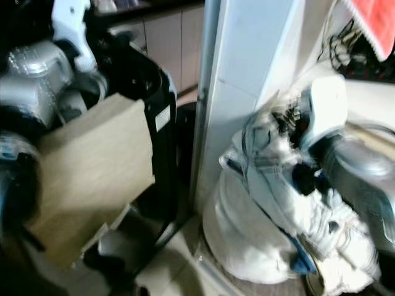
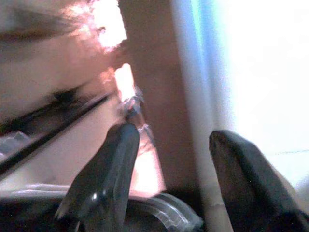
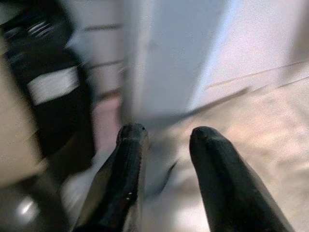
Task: Clothes washing
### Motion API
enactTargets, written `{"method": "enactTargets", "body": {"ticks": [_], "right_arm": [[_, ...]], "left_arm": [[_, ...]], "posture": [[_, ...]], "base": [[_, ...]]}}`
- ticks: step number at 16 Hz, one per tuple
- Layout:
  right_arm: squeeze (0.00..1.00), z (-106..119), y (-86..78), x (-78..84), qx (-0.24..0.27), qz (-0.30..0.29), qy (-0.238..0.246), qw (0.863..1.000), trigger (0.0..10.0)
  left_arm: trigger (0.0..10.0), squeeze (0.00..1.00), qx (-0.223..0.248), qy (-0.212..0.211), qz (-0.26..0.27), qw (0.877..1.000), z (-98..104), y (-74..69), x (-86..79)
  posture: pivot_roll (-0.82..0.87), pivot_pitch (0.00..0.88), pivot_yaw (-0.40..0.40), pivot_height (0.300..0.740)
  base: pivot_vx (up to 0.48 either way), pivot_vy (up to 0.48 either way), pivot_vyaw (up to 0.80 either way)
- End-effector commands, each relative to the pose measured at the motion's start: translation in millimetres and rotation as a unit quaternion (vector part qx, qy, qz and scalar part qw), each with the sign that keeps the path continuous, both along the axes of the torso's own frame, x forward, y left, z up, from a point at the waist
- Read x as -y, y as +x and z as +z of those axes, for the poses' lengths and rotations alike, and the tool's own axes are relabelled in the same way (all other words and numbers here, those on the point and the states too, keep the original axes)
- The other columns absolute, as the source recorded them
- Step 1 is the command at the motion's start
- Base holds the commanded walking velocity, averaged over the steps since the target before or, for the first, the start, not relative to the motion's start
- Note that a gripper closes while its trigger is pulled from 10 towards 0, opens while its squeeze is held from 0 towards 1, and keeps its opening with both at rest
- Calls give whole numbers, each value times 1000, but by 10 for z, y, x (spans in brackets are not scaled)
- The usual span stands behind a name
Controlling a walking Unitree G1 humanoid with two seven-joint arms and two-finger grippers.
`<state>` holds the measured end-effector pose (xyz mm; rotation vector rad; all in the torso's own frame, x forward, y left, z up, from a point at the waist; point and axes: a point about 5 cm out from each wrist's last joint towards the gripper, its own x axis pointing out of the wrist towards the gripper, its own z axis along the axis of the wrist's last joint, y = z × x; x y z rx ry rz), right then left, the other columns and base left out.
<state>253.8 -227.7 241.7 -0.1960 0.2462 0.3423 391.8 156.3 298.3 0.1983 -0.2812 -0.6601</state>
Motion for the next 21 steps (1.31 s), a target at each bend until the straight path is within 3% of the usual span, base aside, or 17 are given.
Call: {"method": "enactTargets", "body": {"ticks": [1,3,5,10,12,14,15,18,21], "right_arm": [[1000,183,-147,71,12,32,-11,999,10000],[1000,251,-243,288,3,20,-31,999,10000],[1000,231,-334,511,-38,11,-82,996,10000],[1000,165,-453,664,-91,16,-99,991,10000],[1000,68,-454,728,-110,33,-95,989,10000],[1000,-5,-353,759,-93,16,-49,994,10000],[0,-138,-305,793,-110,9,-31,993,10000],[0,-318,-297,767,-145,35,2,989,10000],[0,-445,-230,776,-163,49,-22,985,10000]], "left_arm": [[10000,0,-6,-3,-63,998,-55,-145,106],[10000,0,-32,0,-123,992,-239,-312,224],[10000,0,-83,17,-204,975,-487,-559,375],[10000,0,-138,19,-224,964,-616,-821,448],[10000,0,-175,23,-267,947,-678,-1040,494],[10000,0,-191,31,-302,933,-704,-1170,553],[10000,0,-202,41,-308,929,-760,-1234,583],[10000,0,-217,27,-294,930,-783,-1269,590],[10000,0,-222,15,-277,935,-790,-1294,604]], "posture": [[-139,36,19,740],[-150,45,27,740],[-152,51,29,740],[-147,56,27,740],[-146,60,25,740],[-145,59,25,740],[-141,57,19,740],[-138,58,15,740],[-127,57,0,740]], "base": [[0,0,0],[0,0,0],[0,0,0],[0,0,0],[0,0,0],[0,0,0],[0,0,0],[0,0,0],[0,0,0]]}}
